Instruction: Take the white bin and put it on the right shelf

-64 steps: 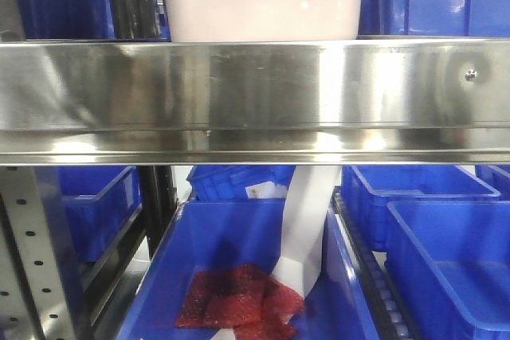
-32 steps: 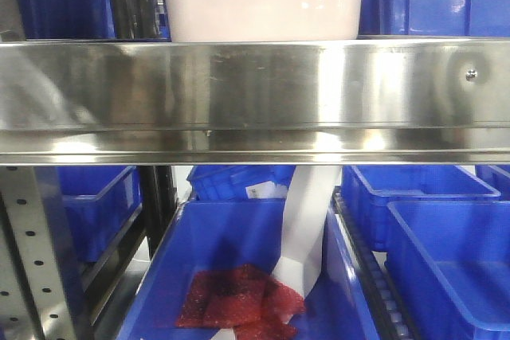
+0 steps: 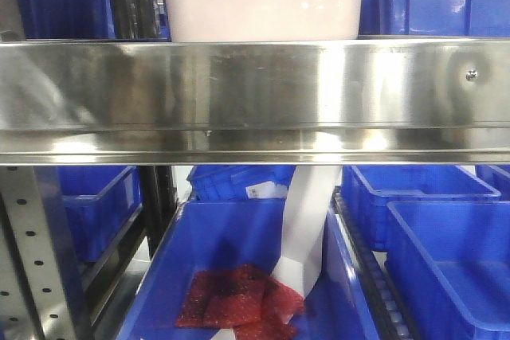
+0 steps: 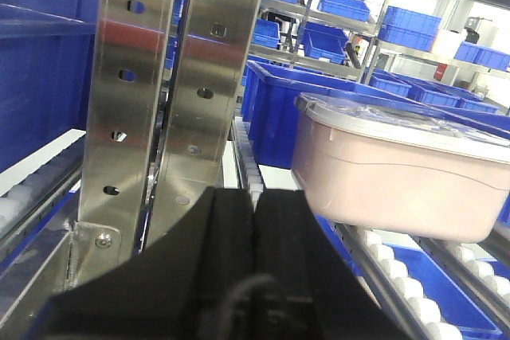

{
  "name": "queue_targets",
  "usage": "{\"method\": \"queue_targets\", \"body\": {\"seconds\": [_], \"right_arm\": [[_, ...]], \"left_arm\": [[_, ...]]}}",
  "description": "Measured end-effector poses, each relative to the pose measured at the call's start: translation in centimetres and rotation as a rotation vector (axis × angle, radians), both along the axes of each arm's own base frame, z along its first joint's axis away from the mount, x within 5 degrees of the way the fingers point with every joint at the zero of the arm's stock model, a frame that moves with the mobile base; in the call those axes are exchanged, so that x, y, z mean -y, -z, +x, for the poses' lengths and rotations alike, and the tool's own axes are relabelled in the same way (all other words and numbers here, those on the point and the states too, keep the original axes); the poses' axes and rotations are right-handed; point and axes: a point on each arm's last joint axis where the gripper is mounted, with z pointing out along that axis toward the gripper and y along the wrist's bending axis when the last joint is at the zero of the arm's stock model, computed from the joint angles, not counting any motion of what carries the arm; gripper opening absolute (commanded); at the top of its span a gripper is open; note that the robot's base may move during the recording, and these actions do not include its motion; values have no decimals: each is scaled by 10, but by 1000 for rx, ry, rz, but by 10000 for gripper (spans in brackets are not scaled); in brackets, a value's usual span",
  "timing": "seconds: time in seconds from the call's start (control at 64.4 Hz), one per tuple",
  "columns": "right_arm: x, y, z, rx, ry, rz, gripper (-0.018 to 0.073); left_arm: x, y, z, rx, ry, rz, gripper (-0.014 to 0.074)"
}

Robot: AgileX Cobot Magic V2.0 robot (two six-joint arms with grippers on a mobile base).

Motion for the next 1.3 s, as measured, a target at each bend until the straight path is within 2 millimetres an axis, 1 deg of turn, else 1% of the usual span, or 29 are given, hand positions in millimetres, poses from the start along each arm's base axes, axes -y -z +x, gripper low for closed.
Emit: {"method": "queue_targets", "body": {"seconds": [0.326, 0.419, 0.482, 0.528, 0.59, 0.715, 0.823, 1.01, 1.103, 1.181, 1.305], "right_arm": [[0, -1, -2, 9, 0, 0, 30], [4, 0, -8, 39, 35, -53, 30], [6, 6, -12, 47, 68, -121, 30], [8, 14, -14, 40, 86, -145, 30], [9, 26, -18, 15, 94, -114, 30], [13, 59, -26, -38, 124, -48, 30], [15, 84, -34, -55, 153, -39, 30], [15, 125, -50, -31, 156, -33, 30], [15, 149, -50, -63, 156, -34, 30], [15, 157, -49, -92, 147, -38, 30], [13, 158, -49, -94, 124, -42, 30]], "left_arm": [[0, 0, 0, -1, 2, 2, -118], [0, 0, 0, -1, 2, 4, -118], [0, 0, 0, -1, 2, 4, -118], [0, 0, 0, -1, 2, 4, -118], [0, 0, 0, -1, 2, 4, -118], [0, 0, 0, -1, 2, 4, -118], [0, 0, 0, -1, 2, 4, -118], [0, 0, 0, -1, 3, 4, -118], [0, 0, 0, -1, 3, 4, -118], [0, 0, 0, -1, 3, 4, -118], [0, 1, 0, -3, 4, 4, -118]]}}
